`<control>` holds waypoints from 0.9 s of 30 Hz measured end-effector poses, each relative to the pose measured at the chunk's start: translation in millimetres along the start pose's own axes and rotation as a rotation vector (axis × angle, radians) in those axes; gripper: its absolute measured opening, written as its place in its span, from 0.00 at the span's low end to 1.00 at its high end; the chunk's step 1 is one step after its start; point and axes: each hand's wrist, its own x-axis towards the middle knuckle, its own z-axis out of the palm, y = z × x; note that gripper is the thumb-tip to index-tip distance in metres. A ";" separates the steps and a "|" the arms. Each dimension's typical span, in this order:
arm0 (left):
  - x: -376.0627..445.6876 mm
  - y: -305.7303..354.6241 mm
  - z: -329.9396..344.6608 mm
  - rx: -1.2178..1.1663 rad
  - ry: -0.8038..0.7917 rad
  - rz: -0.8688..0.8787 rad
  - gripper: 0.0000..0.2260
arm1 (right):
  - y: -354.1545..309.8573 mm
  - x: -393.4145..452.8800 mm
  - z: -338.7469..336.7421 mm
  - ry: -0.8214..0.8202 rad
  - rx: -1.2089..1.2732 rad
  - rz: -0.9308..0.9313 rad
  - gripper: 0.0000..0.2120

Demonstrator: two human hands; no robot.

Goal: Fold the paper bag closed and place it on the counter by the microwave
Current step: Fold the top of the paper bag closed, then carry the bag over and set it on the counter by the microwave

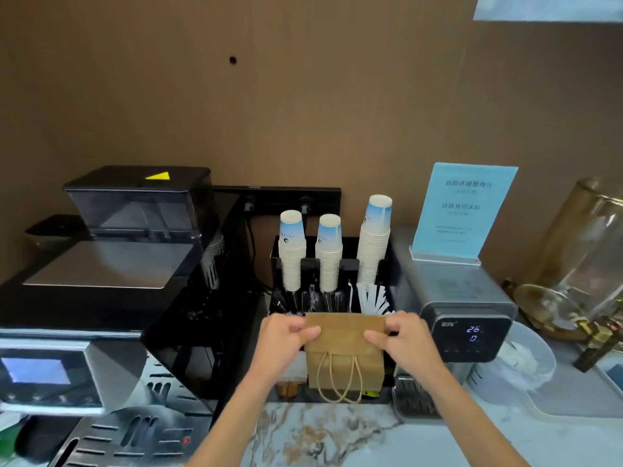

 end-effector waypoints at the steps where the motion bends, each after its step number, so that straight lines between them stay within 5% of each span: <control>1: 3.5 14.4 -8.1 0.011 0.026 0.026 0.16 | -14.5 4.3 -9.7 0.011 -0.001 -0.020 0.16; 6: 11.0 92.4 -39.5 -0.039 0.157 0.200 0.09 | -77.9 19.2 -54.9 0.080 0.139 -0.106 0.03; 13: 10.9 179.3 -73.5 -0.151 0.246 0.404 0.06 | -148.9 22.1 -104.7 0.181 0.308 -0.234 0.04; 27: -1.8 232.9 -107.4 -0.319 0.134 0.486 0.04 | -207.3 -5.4 -139.3 0.229 0.401 -0.376 0.05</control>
